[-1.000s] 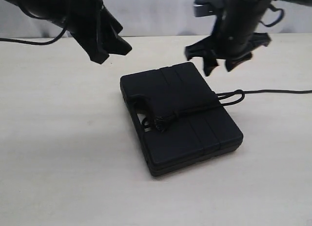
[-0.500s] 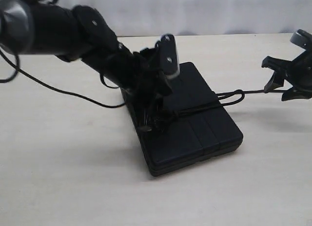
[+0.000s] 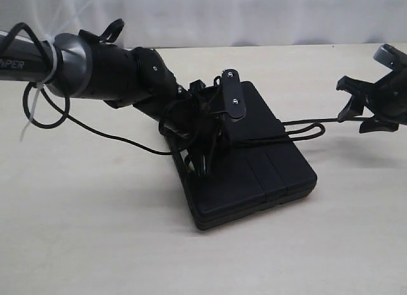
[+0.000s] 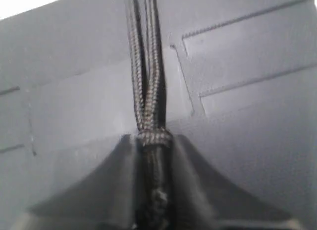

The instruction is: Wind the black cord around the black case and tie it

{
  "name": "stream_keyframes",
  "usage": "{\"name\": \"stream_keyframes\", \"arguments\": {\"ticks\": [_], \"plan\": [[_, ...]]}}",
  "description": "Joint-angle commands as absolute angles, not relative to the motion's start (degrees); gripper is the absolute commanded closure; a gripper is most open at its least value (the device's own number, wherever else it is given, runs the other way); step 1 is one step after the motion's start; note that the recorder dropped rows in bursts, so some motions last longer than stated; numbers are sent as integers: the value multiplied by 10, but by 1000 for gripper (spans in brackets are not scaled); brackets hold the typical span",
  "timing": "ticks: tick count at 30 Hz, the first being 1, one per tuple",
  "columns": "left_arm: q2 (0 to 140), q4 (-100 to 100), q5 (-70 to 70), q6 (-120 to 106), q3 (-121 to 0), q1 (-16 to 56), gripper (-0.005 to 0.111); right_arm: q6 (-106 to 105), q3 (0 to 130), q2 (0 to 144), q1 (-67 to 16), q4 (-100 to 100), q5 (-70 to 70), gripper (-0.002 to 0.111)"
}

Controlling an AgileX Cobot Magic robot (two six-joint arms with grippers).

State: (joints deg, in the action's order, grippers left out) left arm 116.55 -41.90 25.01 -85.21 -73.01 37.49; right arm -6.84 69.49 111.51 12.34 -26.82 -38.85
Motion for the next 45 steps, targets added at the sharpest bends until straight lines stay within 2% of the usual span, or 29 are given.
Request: {"name": "stream_keyframes", "arguments": {"ticks": [1,7,14,16,18,20,22,23,30,33,37,40,45], "plan": [[1175,-351,291,-837,-727,363,103,-77,699,1117,126,-270,-360,60],[1144,-332,253,-788,-727,357,104,-60,706,1167,128,-279,-283,60],[1104,-343,265,-788,-727,357,103,-36,832,1238,144,-274,-351,60],[1103,-368,264,-789,-727,357,94,-31,837,1241,148,-277,-342,60],[1103,-385,263,-790,-727,357,72,-26,837,1253,148,-277,-335,60],[1103,-385,264,-790,-727,357,58,-25,837,1264,148,-277,-337,60],[1103,-385,264,-790,-727,357,45,-22,840,1280,148,-277,-334,60],[1103,-385,264,-790,-727,357,43,-22,840,1283,148,-277,-327,60],[1103,-385,265,-790,-727,357,44,-16,847,1301,146,-276,-372,60],[1103,-385,275,-790,-727,357,44,23,904,1281,147,-192,-440,60],[1103,-382,250,-795,-727,357,44,137,917,1253,146,-60,-491,60],[1103,-382,236,-795,-727,357,44,146,917,1252,147,-57,-493,60],[1103,-382,242,-795,-727,357,44,155,875,1255,147,-129,-388,60]]}}
